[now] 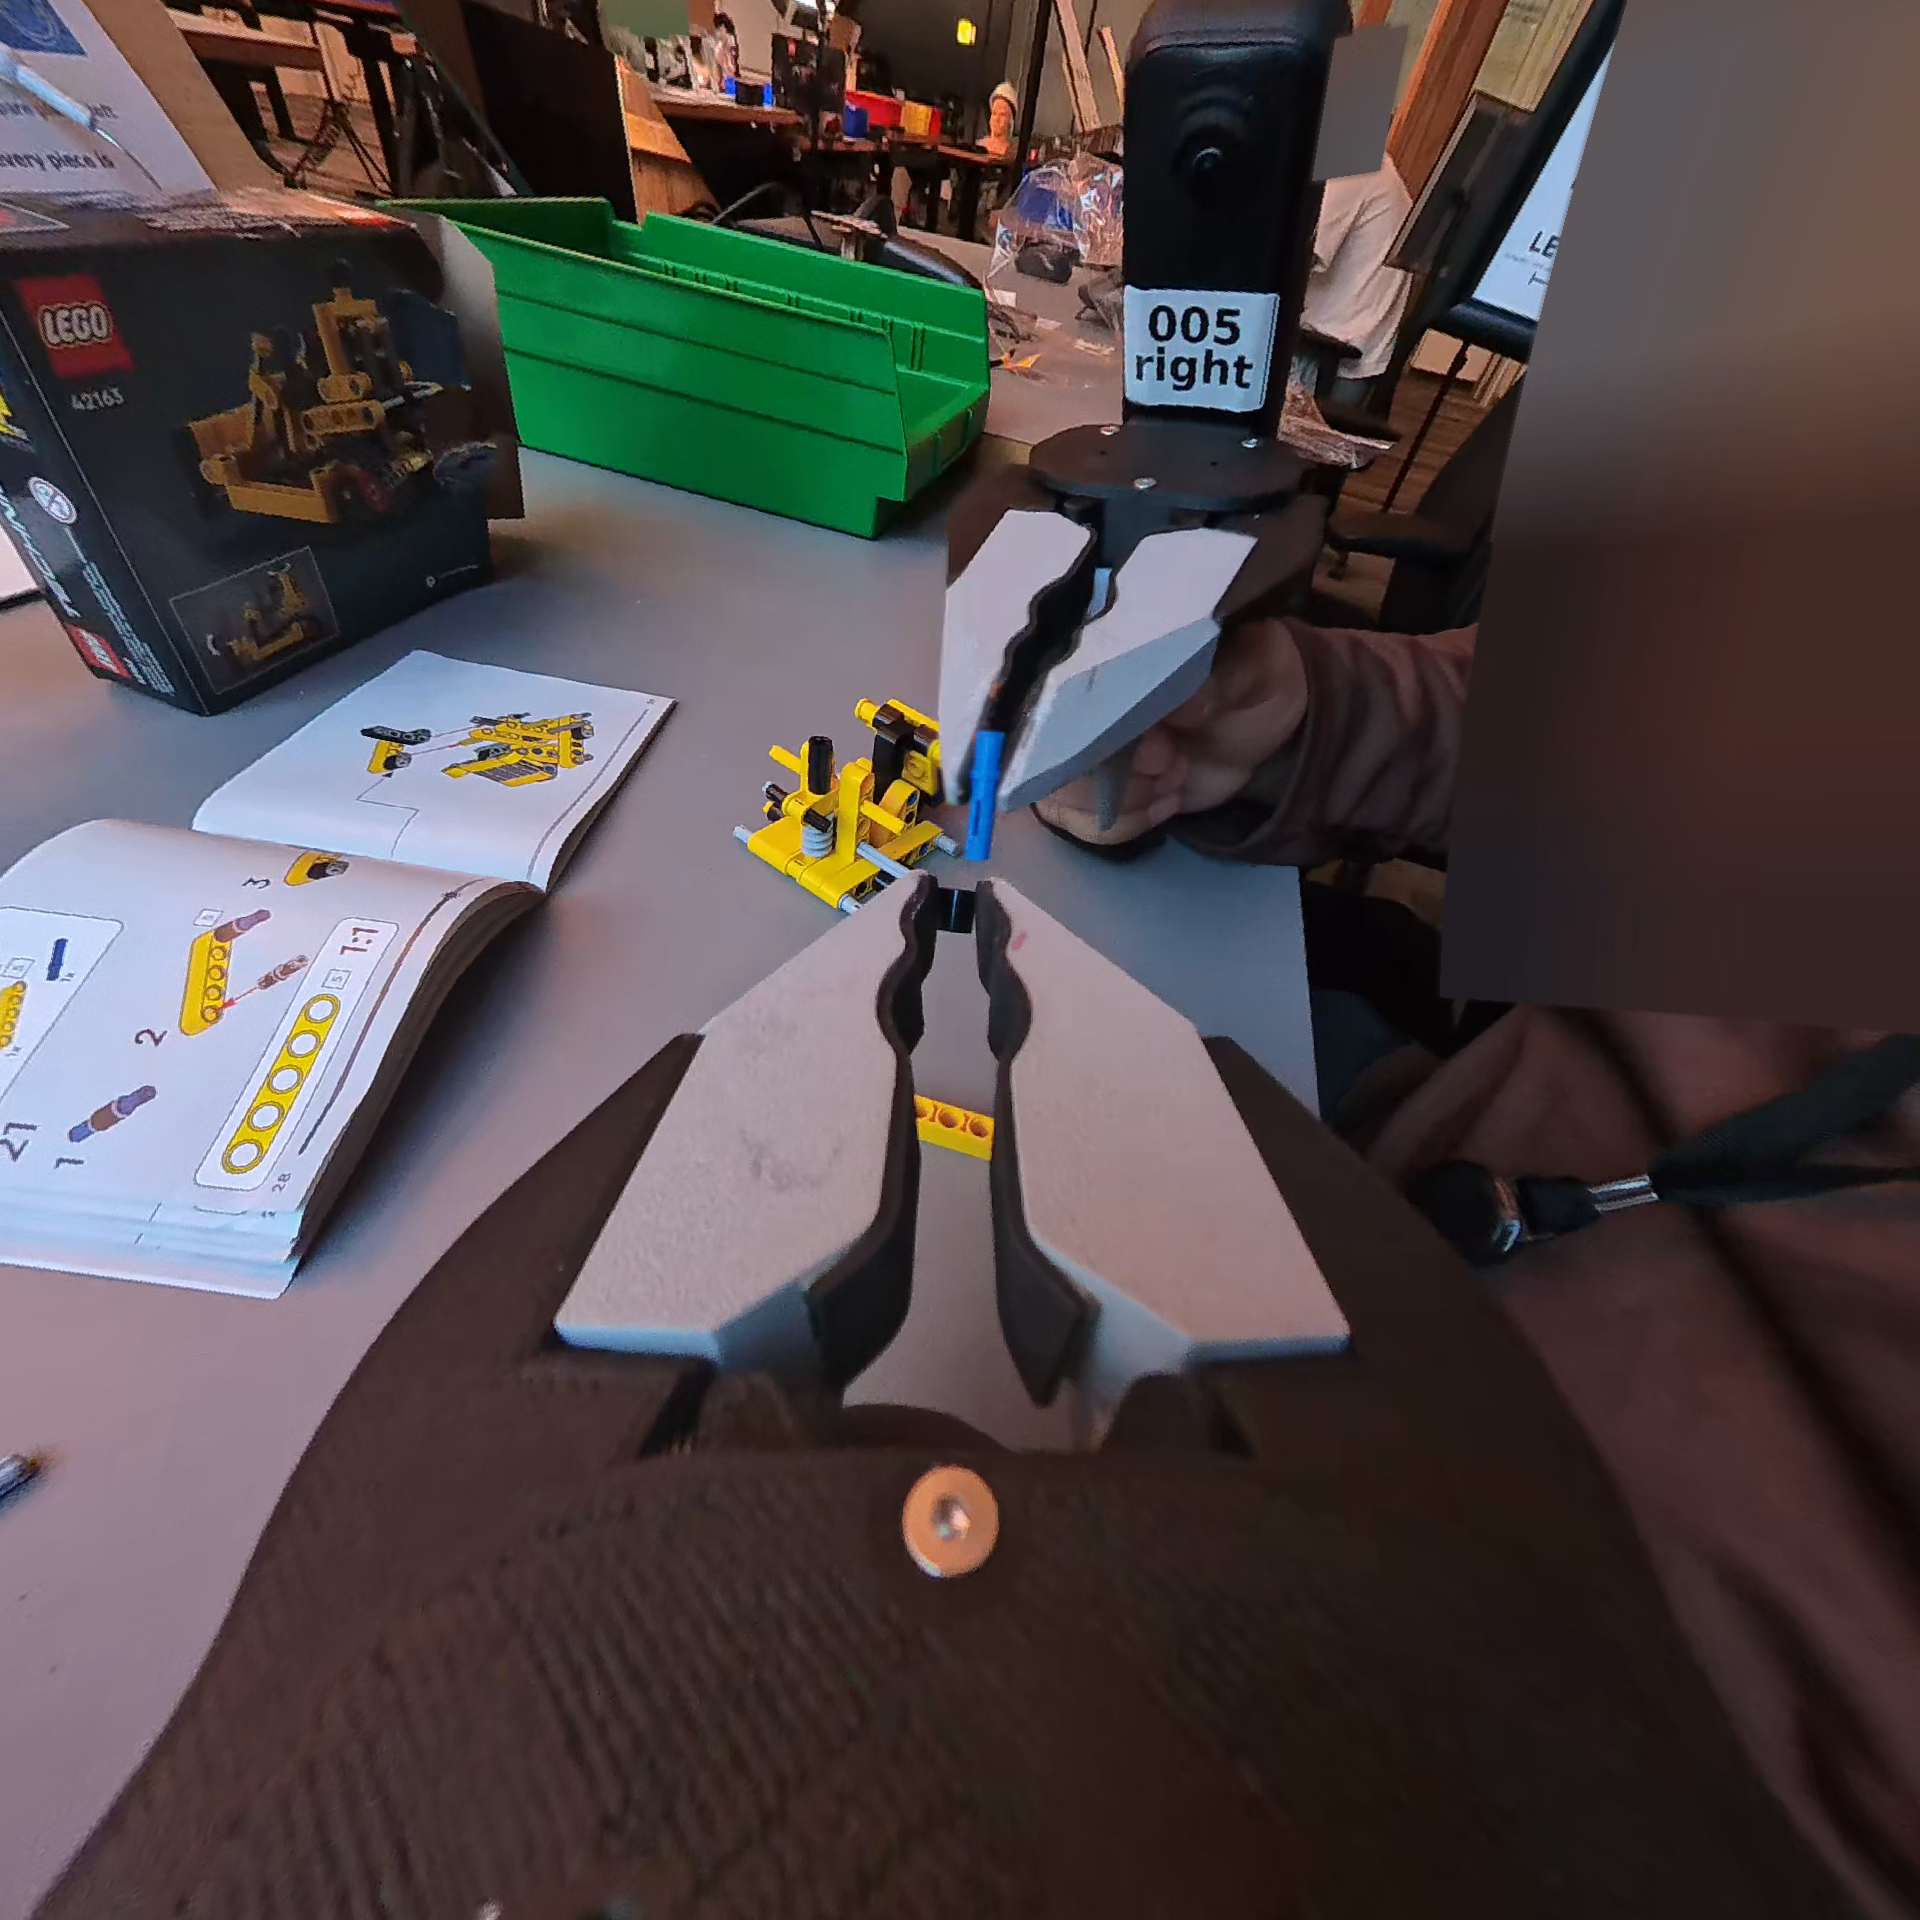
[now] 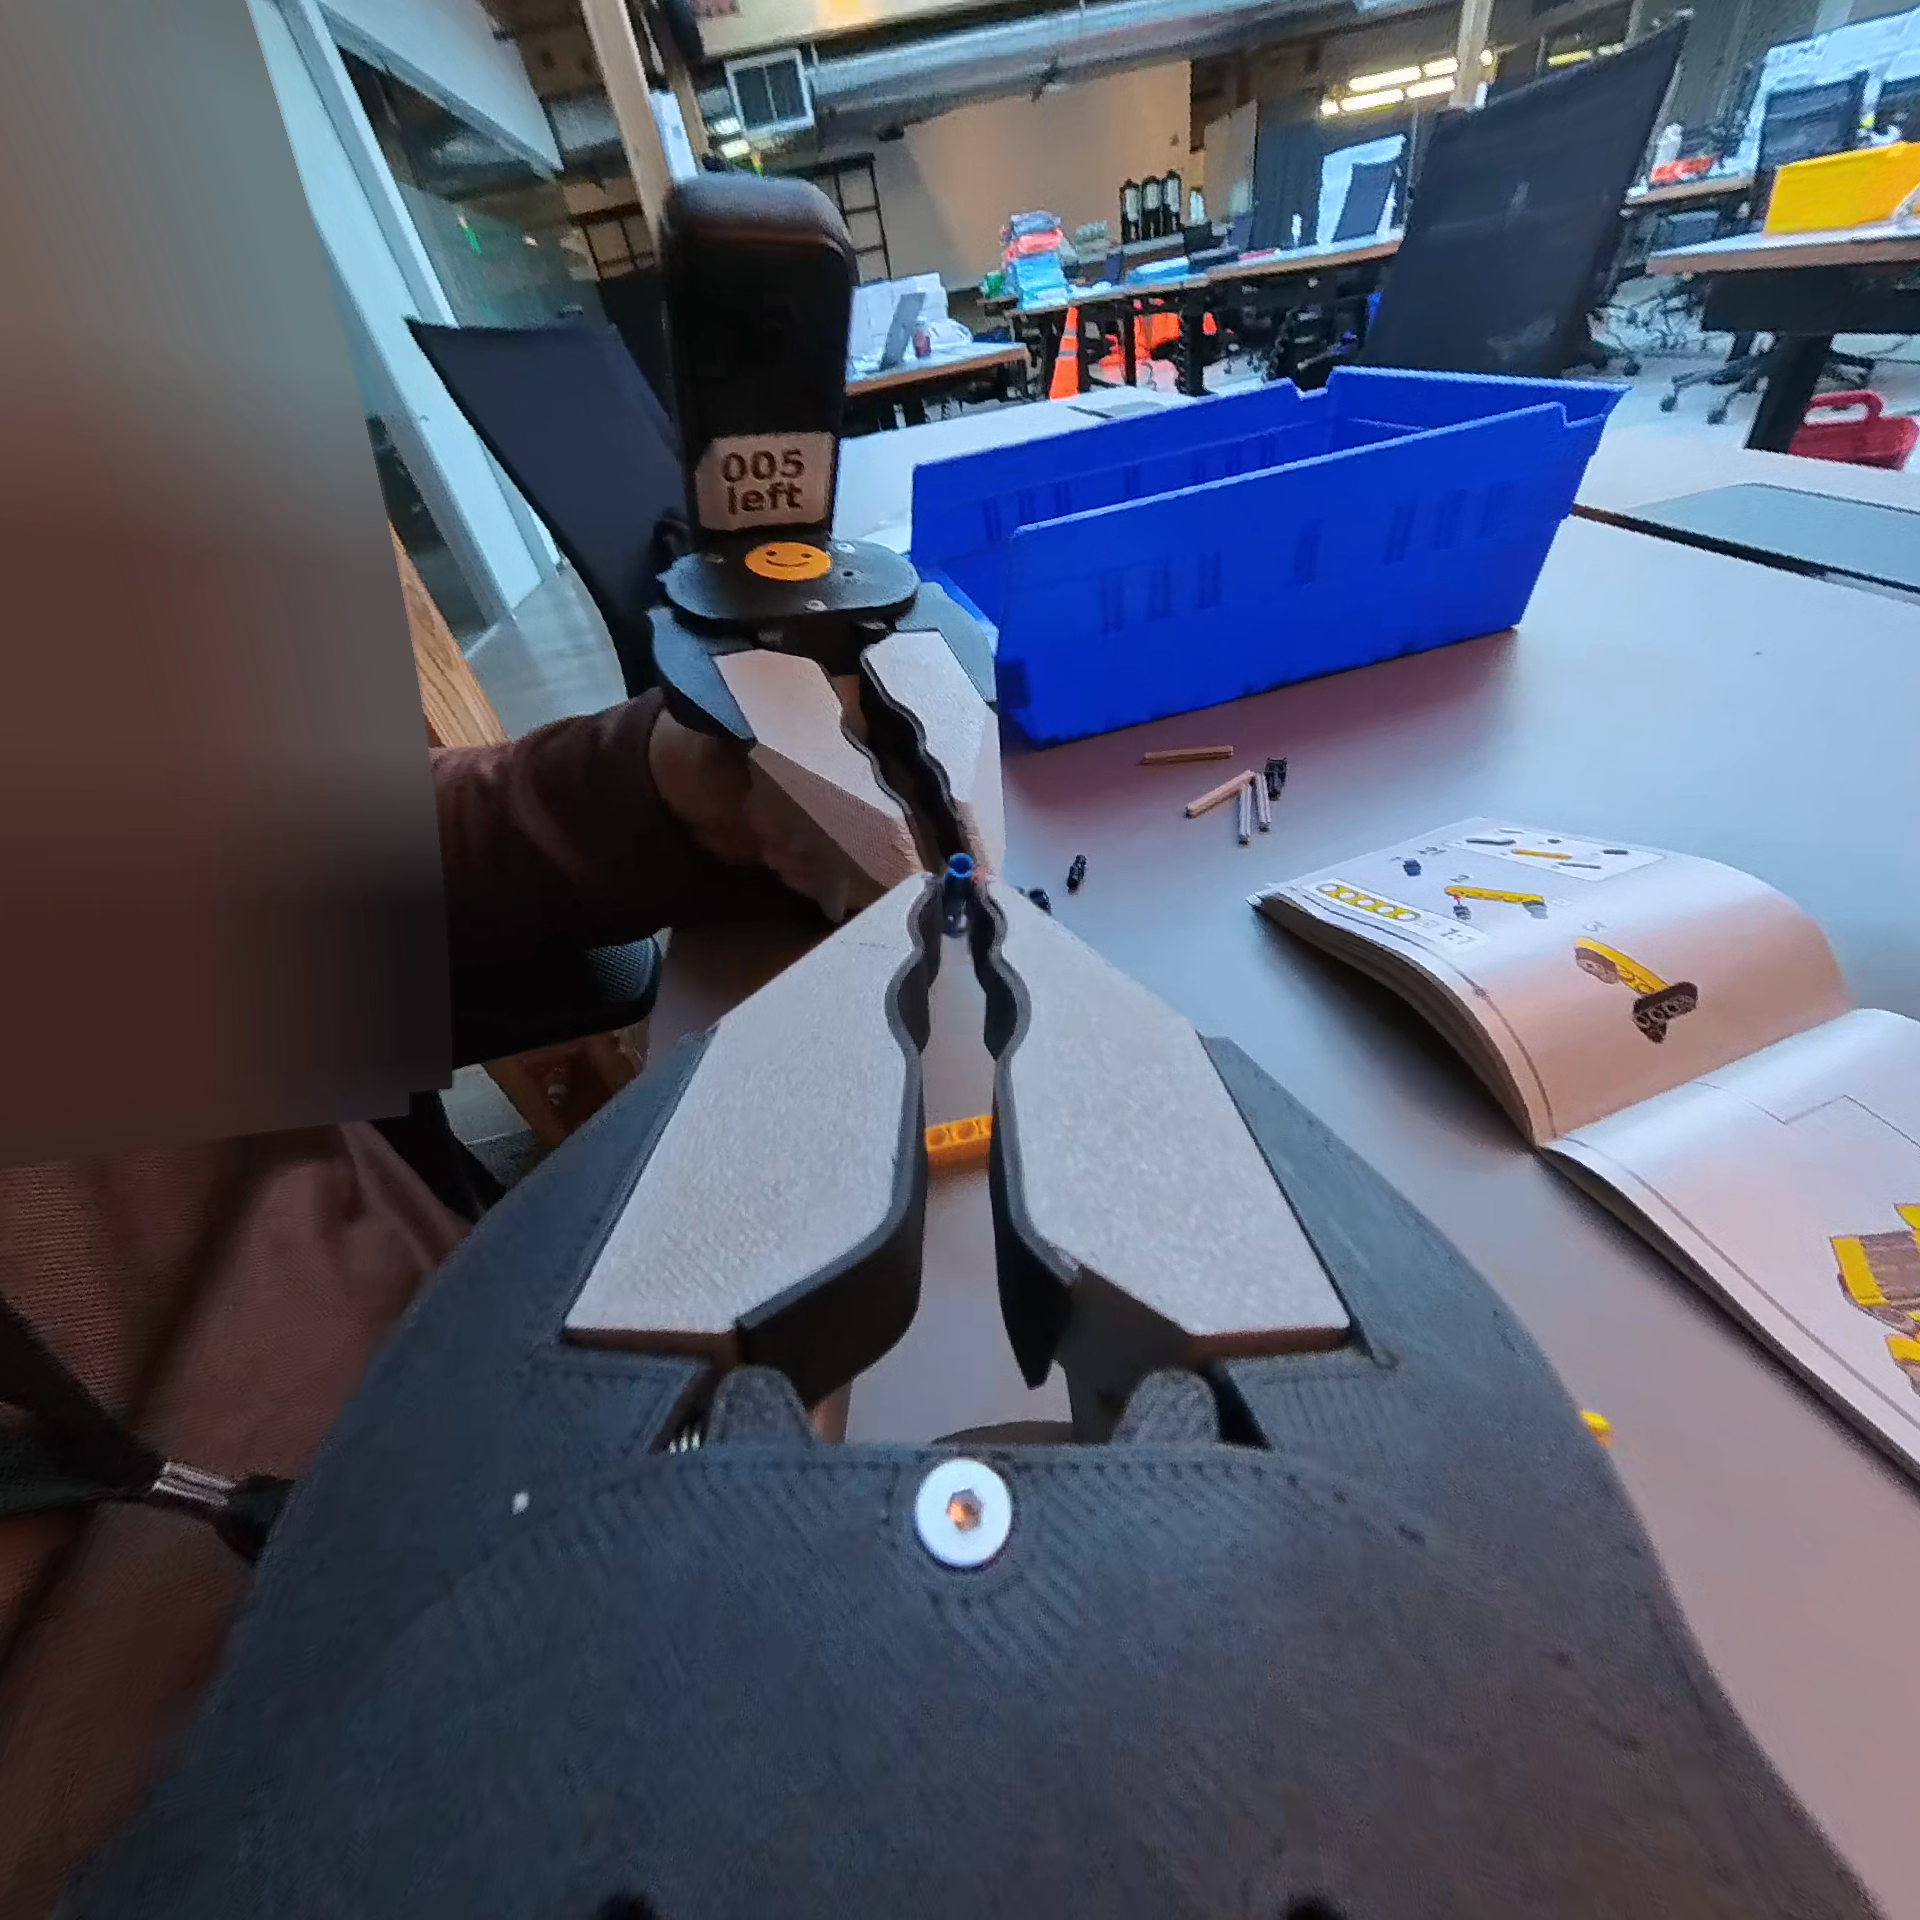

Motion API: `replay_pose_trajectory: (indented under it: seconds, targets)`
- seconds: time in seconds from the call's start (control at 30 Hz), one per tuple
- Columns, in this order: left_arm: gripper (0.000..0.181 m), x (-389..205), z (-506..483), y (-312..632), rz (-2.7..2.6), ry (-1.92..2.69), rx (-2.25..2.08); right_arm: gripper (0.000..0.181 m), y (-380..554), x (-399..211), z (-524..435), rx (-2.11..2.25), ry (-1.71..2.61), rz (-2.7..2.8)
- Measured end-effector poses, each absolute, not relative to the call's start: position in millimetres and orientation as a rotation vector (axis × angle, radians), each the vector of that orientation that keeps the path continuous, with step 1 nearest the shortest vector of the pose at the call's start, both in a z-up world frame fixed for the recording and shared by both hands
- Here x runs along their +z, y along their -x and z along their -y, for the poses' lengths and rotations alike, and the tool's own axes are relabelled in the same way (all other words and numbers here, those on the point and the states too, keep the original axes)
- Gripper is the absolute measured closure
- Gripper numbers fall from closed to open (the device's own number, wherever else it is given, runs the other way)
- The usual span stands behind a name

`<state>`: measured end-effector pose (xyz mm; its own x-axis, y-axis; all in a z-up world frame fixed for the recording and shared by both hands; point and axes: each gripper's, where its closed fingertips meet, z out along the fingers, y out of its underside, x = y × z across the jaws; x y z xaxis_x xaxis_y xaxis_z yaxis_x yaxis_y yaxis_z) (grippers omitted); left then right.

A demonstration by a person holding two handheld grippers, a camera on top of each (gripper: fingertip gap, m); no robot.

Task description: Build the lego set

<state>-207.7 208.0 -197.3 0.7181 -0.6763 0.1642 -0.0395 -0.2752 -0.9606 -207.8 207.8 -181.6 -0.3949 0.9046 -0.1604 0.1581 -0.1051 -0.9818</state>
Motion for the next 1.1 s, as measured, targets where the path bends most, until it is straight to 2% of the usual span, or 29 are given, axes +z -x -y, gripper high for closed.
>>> replay_pose_trajectory:
  seconds: [1.1]
  targets:
    - [0.177,-173,-200,196,-0.491,1.6,-0.93,0.179,202,-162,-200,1.631,1.053,1.483]
